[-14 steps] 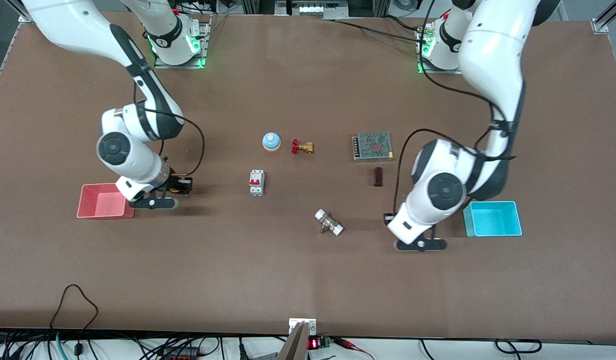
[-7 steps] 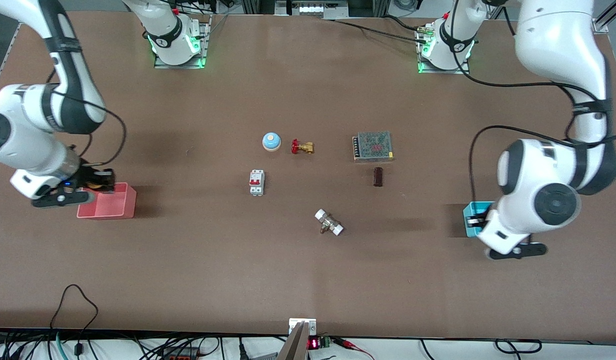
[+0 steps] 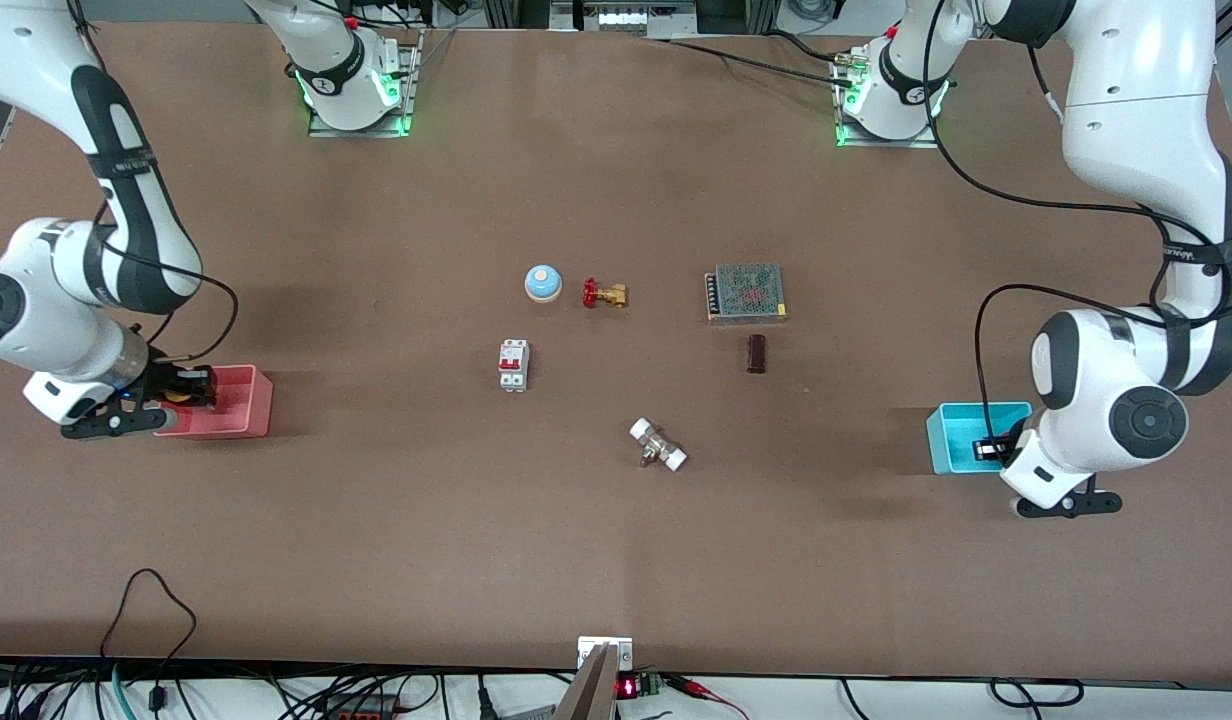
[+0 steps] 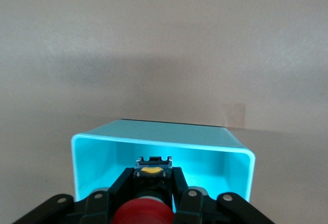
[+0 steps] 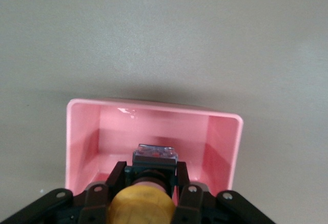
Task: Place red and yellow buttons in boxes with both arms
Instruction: 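Lower the yellow button into the pink box while the left gripper lowers red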
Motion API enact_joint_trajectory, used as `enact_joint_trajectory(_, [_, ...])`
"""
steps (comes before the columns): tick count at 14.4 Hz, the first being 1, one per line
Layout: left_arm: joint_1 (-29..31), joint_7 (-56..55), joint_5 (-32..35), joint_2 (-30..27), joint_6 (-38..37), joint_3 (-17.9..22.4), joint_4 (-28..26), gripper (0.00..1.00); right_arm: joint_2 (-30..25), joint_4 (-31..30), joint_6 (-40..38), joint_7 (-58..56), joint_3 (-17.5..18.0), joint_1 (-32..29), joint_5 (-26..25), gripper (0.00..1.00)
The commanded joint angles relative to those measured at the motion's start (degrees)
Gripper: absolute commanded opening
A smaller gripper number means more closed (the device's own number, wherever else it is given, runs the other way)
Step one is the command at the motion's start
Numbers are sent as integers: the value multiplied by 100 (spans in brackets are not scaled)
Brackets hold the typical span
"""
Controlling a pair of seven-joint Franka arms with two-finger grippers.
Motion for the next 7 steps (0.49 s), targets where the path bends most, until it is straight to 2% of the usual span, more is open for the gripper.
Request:
enact_joint_trajectory(1, [51,155,9,-190,115,-62,-300,20,252,166,153,-99,27,-44,18,3])
enact_joint_trajectory(5, [104,155,-26,-155,159,-114,-380,20,393,148,338,-99,27,-44,35,5])
enact_joint_trajectory(7, [165,172,-149,-146,403,-114,-528,20,402,148,338,-91,27,-44,35,19])
